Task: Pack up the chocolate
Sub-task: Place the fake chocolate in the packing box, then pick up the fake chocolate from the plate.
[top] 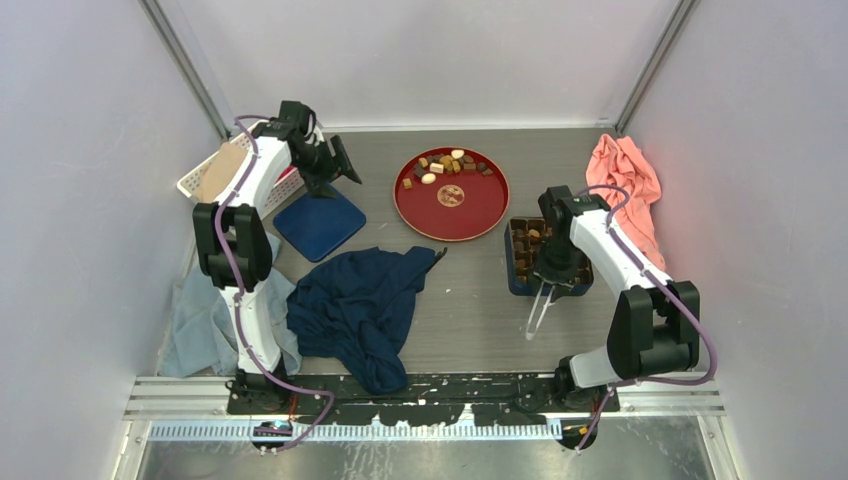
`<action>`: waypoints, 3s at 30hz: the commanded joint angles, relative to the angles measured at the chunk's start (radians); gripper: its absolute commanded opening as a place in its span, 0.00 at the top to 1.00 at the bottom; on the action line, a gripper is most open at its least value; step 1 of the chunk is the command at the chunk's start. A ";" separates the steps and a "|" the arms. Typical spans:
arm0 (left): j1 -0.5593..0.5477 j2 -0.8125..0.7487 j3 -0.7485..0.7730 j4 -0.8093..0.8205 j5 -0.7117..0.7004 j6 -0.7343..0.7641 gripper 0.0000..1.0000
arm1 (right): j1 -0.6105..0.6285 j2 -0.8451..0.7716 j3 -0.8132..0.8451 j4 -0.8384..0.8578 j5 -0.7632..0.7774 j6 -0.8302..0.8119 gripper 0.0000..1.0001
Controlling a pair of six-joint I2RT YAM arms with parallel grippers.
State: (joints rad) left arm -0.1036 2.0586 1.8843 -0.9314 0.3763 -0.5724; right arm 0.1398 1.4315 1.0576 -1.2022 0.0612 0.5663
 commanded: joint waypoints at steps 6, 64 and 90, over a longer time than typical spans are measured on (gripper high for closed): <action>-0.002 0.010 0.041 0.041 0.031 -0.015 0.27 | -0.008 0.018 0.078 -0.026 0.023 -0.030 0.57; 0.008 -0.005 0.063 0.013 -0.003 0.016 0.27 | 0.253 1.050 1.475 -0.068 -0.209 -0.084 0.57; 0.008 -0.009 0.075 0.002 -0.013 0.015 0.27 | 0.339 1.196 1.615 -0.112 -0.195 -0.095 0.48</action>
State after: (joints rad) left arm -0.1024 2.1033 1.9293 -0.9283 0.3664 -0.5686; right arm 0.4721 2.6232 2.6057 -1.2949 -0.1661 0.4873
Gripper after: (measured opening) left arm 0.732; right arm 0.520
